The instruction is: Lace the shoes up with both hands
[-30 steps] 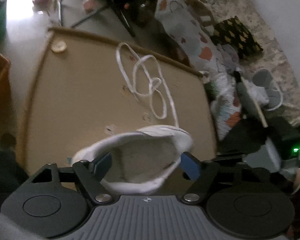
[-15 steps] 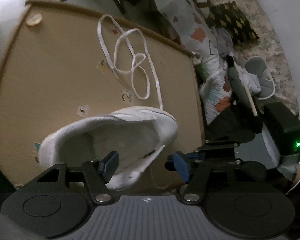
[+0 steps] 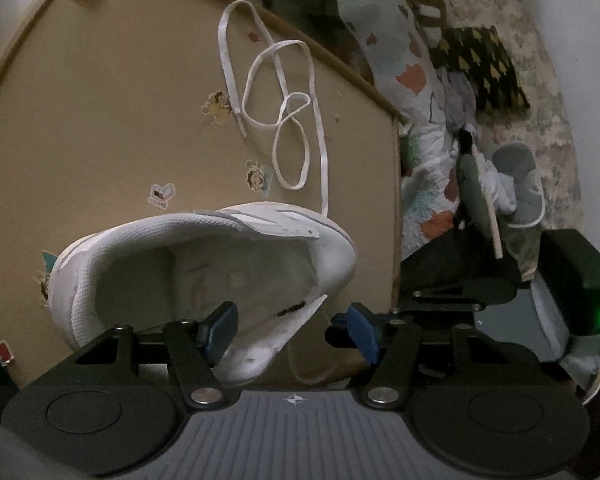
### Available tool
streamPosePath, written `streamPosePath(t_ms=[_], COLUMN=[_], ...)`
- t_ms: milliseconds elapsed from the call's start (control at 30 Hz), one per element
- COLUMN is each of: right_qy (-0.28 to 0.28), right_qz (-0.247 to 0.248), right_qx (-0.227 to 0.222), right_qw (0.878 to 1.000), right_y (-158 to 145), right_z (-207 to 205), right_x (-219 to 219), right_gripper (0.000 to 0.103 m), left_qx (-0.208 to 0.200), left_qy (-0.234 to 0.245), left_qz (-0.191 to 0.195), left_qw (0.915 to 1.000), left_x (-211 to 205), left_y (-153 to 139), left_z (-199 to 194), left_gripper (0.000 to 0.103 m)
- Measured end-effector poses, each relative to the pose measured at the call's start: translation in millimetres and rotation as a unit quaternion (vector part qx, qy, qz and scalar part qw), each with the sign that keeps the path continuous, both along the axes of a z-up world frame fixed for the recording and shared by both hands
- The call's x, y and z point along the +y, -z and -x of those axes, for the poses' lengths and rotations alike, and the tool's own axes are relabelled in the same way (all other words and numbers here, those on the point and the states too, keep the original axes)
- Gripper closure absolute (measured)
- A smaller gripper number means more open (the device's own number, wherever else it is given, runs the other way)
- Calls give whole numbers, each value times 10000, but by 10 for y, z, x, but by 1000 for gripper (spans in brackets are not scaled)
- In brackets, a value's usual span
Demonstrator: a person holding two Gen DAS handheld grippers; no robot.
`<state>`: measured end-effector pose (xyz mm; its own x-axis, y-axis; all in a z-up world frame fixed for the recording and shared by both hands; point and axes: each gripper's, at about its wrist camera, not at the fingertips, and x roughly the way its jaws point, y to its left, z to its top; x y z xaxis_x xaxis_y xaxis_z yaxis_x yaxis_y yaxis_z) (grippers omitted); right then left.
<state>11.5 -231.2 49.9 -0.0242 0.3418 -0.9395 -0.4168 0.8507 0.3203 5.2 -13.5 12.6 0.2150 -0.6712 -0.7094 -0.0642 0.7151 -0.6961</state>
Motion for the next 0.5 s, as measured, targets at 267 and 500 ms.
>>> streamPosePath(t_ms=[267, 500], right_qy=[-110, -171], right_qz=[164, 273], right_qx=[120, 179], right_qw=[9997, 9993], right_y=[-11, -33], right_z=[-47, -81], right_x=[76, 126], right_gripper=[98, 98], left_qx=[75, 134], left_qy=[-179, -336], left_qz=[153, 302], left_qw=[9997, 9989], left_x=[12, 31], left_y=[48, 85], left_z=[1, -7], left_gripper=[42, 42])
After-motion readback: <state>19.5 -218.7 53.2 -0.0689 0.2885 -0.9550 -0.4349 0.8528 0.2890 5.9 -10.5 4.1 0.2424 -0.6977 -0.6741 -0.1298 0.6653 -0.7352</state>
